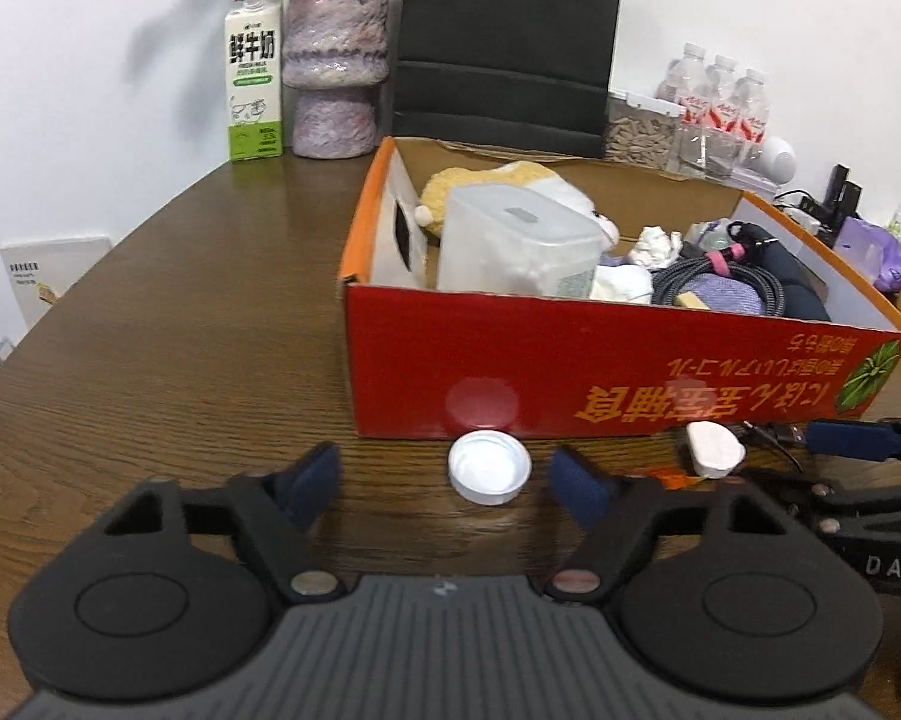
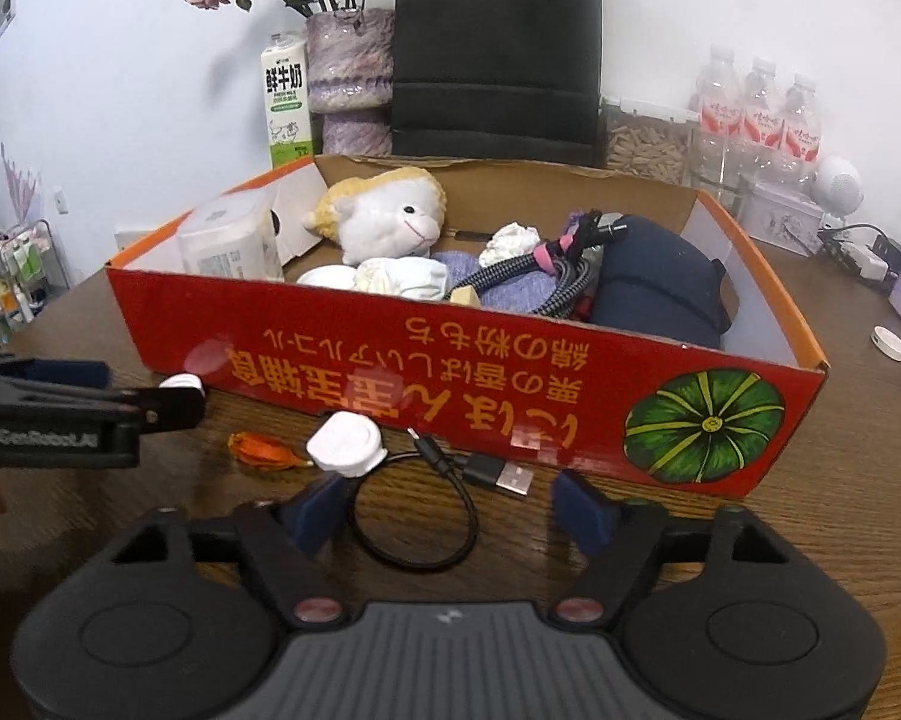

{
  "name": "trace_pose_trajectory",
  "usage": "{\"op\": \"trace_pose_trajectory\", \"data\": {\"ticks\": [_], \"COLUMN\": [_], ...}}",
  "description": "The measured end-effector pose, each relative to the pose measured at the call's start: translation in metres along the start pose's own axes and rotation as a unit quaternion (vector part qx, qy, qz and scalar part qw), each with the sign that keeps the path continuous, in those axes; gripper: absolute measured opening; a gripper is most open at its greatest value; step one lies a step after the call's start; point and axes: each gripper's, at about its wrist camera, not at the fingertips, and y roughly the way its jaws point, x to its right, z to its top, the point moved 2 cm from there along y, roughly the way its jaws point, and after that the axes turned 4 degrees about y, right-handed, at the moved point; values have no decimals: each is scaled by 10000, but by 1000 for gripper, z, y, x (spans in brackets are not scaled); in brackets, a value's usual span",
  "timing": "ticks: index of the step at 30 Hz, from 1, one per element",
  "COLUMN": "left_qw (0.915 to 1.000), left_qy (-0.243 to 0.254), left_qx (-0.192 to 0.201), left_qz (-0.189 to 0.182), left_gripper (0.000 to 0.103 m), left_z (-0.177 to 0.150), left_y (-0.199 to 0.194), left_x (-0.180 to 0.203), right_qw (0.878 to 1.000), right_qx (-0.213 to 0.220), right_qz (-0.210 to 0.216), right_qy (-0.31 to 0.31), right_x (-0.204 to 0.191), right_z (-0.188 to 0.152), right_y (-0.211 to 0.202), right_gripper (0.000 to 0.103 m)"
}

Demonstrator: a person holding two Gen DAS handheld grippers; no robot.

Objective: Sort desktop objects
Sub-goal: 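Grasp the white cap with the left tool while the right tool grasps the black cable, then carry cap and cable into the cardboard box and open both tools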

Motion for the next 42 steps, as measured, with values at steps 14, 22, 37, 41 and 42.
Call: {"op": "trace_pose_trajectory", "data": {"ticks": [14,22,37,41,42], "left_qw": [9998,9999,9984,9969,9964], "left_qy": [38,68,91,97,115], "left_qx": [59,82,512,744,809], "left_qz": [-159,-132,-201,-233,-246], "left_gripper": [30,30,29,29,29], "left_z": [-3,-3,-3,6,8], "left_y": [-5,-5,-40,-57,-61], "left_x": [6,6,6,8,10], "right_qw": [9996,9998,9983,9970,9966], "right_qx": [76,89,474,706,758], "right_qz": [125,161,300,285,280], "right_qy": [253,70,-153,-145,-148], "right_x": [9,-1,-6,-3,-3], "right_z": [-3,-2,-9,-2,0], "right_y": [-12,-9,-44,-61,-65], "right_gripper": [3,14,2,2,2]}}
